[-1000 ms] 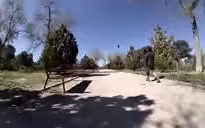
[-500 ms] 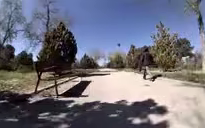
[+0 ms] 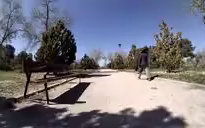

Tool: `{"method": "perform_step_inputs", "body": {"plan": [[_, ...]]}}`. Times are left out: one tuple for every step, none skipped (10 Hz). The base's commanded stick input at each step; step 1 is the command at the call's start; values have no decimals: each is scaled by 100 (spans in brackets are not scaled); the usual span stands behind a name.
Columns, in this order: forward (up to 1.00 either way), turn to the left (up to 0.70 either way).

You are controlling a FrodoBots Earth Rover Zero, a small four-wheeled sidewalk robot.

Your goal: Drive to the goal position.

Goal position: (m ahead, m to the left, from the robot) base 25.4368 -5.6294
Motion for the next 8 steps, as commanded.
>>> {"method": "perform_step_inputs", "body": {"plan": [[85,0],[85,0],[85,0],[85,0],[85,0],[85,0],[85,0],[85,0]]}}
